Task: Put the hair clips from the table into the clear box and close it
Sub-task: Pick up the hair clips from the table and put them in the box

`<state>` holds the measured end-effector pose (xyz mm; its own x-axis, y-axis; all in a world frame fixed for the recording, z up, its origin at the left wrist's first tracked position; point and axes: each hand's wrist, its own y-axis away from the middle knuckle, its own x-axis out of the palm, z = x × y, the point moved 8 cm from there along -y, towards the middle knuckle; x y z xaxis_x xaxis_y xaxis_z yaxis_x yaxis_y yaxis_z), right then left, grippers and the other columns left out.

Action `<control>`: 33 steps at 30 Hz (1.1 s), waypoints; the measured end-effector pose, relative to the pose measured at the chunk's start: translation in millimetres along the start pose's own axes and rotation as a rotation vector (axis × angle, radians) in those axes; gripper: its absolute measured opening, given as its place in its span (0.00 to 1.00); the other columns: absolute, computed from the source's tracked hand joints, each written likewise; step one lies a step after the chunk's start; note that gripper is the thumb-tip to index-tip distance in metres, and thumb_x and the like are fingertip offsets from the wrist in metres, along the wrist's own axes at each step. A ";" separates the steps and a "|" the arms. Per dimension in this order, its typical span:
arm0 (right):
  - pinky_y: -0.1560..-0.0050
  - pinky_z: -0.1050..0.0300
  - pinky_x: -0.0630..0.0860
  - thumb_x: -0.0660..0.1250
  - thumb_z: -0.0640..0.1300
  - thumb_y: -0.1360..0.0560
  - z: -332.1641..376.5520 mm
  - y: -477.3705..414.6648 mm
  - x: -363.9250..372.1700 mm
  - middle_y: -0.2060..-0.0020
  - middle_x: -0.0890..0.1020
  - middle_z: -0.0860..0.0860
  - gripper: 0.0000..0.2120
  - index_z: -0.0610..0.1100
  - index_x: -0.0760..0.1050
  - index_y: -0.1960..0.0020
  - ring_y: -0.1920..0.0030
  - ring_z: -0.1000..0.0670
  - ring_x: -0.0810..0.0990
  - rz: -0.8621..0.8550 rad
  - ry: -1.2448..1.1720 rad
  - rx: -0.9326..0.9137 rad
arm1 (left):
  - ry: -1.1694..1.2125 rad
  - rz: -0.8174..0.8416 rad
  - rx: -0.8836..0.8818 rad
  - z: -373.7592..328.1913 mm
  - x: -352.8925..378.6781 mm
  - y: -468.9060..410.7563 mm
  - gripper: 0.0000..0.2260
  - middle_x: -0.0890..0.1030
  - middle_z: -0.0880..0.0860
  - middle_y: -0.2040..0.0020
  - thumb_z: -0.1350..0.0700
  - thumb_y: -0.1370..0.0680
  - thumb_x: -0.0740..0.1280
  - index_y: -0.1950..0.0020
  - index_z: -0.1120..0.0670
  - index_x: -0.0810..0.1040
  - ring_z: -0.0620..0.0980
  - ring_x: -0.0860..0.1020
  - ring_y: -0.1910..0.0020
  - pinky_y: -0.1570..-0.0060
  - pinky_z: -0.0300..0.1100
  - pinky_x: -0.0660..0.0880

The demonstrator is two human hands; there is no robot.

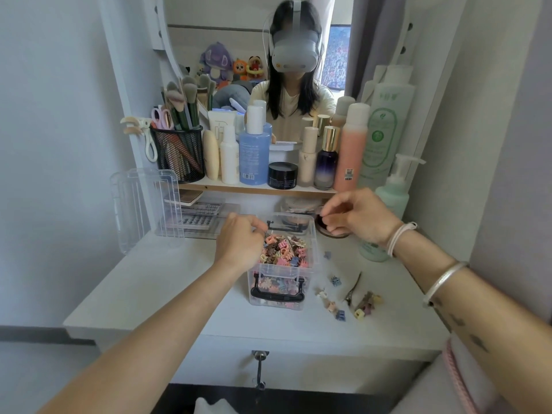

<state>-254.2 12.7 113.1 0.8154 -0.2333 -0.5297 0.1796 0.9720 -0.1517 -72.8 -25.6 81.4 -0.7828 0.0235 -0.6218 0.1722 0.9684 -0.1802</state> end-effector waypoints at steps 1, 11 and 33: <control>0.67 0.67 0.79 0.67 0.28 0.30 -2.7 -0.2 0.3 0.69 0.78 0.47 0.13 0.43 0.76 0.67 0.73 0.57 0.78 0.007 -0.045 0.009 | 0.004 -0.001 0.001 0.1 0.3 0.1 0.12 0.72 0.57 0.38 0.63 0.23 0.58 0.49 0.56 0.80 0.59 0.76 0.44 0.42 0.46 0.70; 0.68 0.65 0.72 0.65 0.40 0.26 -52.3 10.6 -2.8 0.43 0.78 0.46 0.14 0.44 0.74 0.40 0.56 0.49 0.76 0.247 0.838 0.185 | 0.011 0.001 -0.008 0.1 -0.2 1.1 0.12 0.70 0.57 0.38 0.63 0.23 0.58 0.48 0.56 0.80 0.60 0.76 0.45 0.41 0.49 0.72; 0.60 0.70 0.71 0.70 0.35 0.30 -54.2 20.1 6.0 0.68 0.77 0.56 0.08 0.47 0.78 0.63 0.62 0.55 0.75 0.409 0.630 0.055 | 0.024 -0.010 0.007 2.8 0.9 -1.9 0.12 0.70 0.58 0.36 0.63 0.23 0.58 0.48 0.57 0.80 0.57 0.73 0.41 0.42 0.46 0.69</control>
<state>-275.5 29.3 61.6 0.3566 0.1905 -0.9146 -0.0291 0.9808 0.1930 -72.1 -28.1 79.1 -0.7984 0.0196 -0.6018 0.1684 0.9669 -0.1919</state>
